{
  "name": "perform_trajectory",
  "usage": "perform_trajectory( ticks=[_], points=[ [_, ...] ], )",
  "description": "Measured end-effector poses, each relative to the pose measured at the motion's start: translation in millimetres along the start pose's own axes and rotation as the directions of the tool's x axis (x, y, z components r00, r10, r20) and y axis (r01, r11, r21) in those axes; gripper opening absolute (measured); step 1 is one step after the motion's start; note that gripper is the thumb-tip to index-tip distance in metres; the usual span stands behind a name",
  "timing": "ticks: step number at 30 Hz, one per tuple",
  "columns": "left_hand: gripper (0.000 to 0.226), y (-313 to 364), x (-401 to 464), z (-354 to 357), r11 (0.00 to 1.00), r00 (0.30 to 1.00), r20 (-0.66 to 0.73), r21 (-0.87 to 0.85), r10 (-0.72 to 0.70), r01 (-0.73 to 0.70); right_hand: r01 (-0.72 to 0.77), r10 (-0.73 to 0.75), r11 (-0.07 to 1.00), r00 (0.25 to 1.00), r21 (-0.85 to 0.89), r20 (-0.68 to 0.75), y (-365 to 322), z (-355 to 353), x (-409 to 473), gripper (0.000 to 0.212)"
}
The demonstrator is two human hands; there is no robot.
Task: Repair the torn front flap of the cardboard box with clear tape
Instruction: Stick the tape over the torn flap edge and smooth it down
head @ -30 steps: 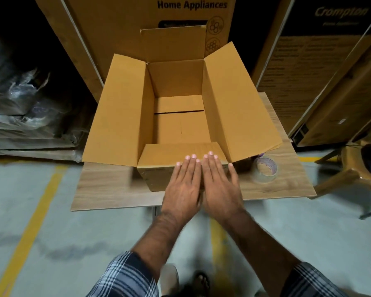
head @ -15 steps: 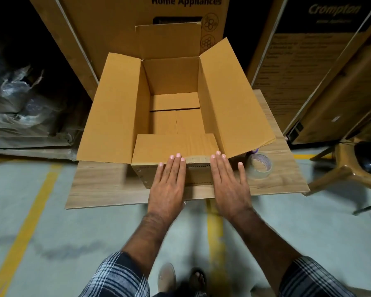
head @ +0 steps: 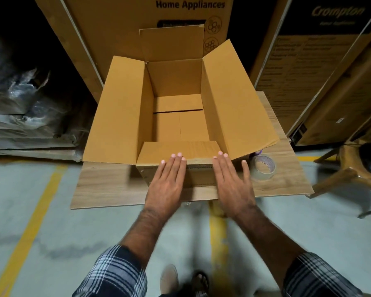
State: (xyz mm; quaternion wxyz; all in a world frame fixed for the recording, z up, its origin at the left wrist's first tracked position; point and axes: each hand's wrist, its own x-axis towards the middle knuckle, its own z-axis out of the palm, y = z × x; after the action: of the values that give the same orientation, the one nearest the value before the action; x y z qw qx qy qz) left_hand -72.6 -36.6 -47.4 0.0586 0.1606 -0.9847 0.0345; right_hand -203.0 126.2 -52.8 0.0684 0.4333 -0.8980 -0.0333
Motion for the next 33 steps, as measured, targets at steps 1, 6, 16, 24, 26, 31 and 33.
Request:
perform_trajectory(
  ticks=[1,6,16,24,26,31,33],
  points=[
    [0.11,-1.8,-3.4,-0.4,1.0,1.0,0.005,-0.007,-0.023,0.023,-0.013,0.013,1.0,0.999,0.0,-0.031,3.2,2.0,-1.7,0.091],
    [0.109,18.1,-19.5,9.1,0.997,0.997,-0.052,-0.037,0.062,-0.064,0.048,-0.041,0.998,0.987,0.04,-0.158,-19.5,15.0,-14.4,0.098],
    [0.121,17.4,8.3,62.2,0.989,0.999,-0.029,0.141,-0.038,0.042,0.022,-0.033,0.998,0.974,-0.051,-0.224,-9.0,67.8,15.7,0.1],
    [0.118,29.2,-4.8,56.9,0.998,0.997,-0.046,0.027,-0.056,0.057,-0.076,0.069,0.997,0.974,-0.026,-0.215,7.6,72.3,-8.0,0.105],
    [0.116,43.2,-11.0,54.4,1.0,0.998,-0.061,0.003,-0.01,0.01,-0.066,0.071,0.997,0.97,0.027,-0.232,-12.3,68.6,-14.1,0.109],
    [0.125,37.9,12.5,54.5,0.993,0.998,-0.054,0.112,-0.021,0.026,0.02,-0.017,1.0,0.967,0.008,-0.254,-25.9,66.0,11.0,0.105],
    [0.125,25.9,19.6,60.1,0.988,0.999,-0.027,0.153,-0.034,0.038,0.032,-0.038,0.999,0.967,-0.03,-0.253,-14.1,71.3,19.0,0.104]
  ],
)
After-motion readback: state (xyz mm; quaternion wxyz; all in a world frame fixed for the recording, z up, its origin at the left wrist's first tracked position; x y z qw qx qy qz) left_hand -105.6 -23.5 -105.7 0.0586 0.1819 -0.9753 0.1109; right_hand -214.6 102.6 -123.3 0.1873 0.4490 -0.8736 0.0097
